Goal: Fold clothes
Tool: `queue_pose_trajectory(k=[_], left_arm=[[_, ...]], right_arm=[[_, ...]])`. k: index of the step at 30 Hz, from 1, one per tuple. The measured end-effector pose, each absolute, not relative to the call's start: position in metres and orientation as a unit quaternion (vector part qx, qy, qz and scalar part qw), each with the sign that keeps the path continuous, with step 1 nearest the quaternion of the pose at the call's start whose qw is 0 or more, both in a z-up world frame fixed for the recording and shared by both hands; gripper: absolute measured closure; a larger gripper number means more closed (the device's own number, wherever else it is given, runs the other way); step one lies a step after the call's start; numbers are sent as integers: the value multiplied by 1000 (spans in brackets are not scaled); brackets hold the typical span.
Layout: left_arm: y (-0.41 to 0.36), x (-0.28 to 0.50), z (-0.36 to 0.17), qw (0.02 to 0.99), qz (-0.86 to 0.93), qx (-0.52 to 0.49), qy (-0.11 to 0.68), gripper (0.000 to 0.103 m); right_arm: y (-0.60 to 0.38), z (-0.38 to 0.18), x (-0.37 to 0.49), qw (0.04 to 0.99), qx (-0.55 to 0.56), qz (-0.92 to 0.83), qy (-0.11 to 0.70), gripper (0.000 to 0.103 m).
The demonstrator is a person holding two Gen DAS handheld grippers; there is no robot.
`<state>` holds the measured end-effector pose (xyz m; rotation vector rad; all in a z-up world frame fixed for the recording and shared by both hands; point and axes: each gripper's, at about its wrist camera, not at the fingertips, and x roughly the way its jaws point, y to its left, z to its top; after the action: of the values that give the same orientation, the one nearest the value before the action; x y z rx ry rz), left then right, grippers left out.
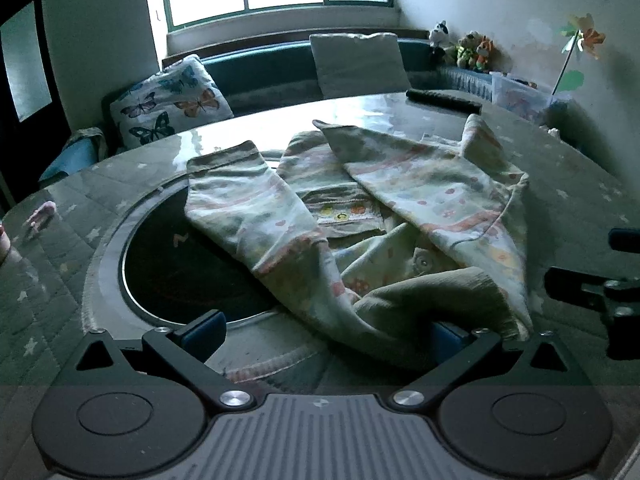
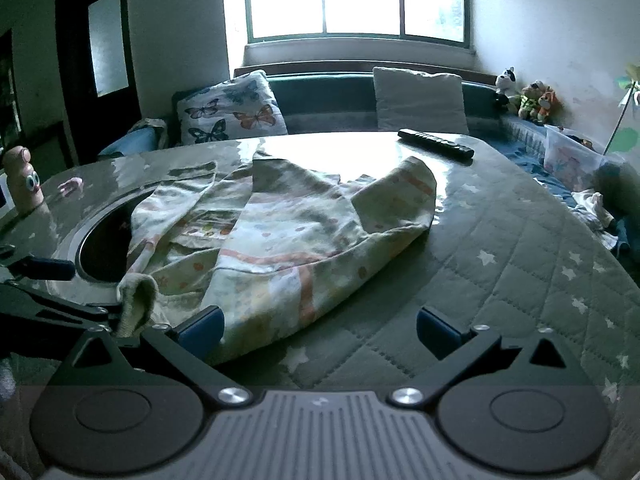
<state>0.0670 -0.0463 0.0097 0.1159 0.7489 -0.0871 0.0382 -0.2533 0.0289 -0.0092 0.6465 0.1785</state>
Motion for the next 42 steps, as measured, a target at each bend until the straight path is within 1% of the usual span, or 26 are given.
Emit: queue_pose_trajectory(k=[5, 15, 19, 23, 29, 32, 42], left_arm=[[-48, 81, 7, 925, -49, 53, 374, 0], [-34, 105, 5, 913, -56, 2, 404, 0], [-29, 103, 10, 916, -56, 0, 397, 0], [-22, 100, 17, 922, -50, -3, 384, 0], [-8, 92, 30, 932, -57, -20, 358, 0], [-10, 90, 34, 934, -74, -18, 350, 0], [-32, 119, 16, 921, -95, 10, 377, 0]], right_arm=[[-254, 26, 37, 941, -6, 94, 326, 0], [-230, 21, 23, 930, -42, 160, 328, 0], [-219, 19, 35, 930, -50, 169, 322, 0], [-218, 17, 55, 931, -35, 161, 326, 0], [-220, 9, 82, 929, -18, 146, 341, 0], [-225, 1, 99, 922, 3, 134, 362, 0], [-226, -6, 108, 920, -17, 150, 361, 0]])
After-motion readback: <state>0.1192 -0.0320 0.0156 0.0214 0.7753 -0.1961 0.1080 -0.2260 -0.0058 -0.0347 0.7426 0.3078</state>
